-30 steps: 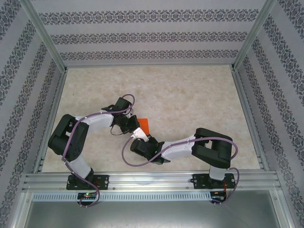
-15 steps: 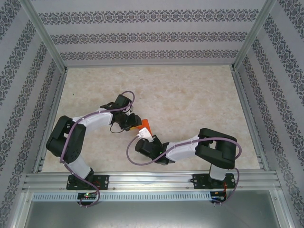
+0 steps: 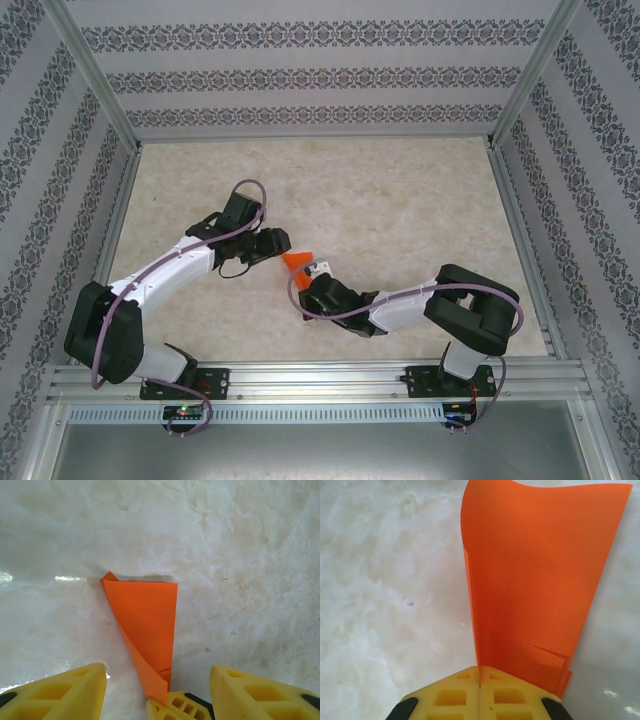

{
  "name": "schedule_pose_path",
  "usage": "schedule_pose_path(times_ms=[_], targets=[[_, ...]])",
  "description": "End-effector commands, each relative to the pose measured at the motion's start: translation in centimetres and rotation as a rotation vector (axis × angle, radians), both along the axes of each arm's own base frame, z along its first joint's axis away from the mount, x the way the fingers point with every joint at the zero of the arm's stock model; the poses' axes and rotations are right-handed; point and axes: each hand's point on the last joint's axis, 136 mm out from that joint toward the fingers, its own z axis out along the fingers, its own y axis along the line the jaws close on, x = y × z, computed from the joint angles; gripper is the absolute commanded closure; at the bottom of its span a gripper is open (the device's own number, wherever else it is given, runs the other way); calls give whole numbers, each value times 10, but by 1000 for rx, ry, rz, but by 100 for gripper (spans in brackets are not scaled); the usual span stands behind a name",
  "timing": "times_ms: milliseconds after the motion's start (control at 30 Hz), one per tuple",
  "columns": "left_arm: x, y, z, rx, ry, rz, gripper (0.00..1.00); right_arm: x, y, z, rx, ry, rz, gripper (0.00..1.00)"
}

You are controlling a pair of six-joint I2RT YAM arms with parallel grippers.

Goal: Fold a paper plane with a square sheet of paper (pick it up from the middle)
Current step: Fold the wing for the fifth time at the center of the table.

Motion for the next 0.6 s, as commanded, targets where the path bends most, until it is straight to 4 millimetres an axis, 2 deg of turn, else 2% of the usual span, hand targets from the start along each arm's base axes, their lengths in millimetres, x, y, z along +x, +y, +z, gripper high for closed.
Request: schedule_pose_path(times_ms=[0,200,567], targets=[[-4,-10,4,-50,-48,-61,42,-4,19,27,248,77,12,100],[-11,-29,4,-156,-63,-138,45,2,13,25,399,182,-44,100],[-21,-62,-17,-208,-35,-248,48,6,-5,-5,453,360,-178,100]])
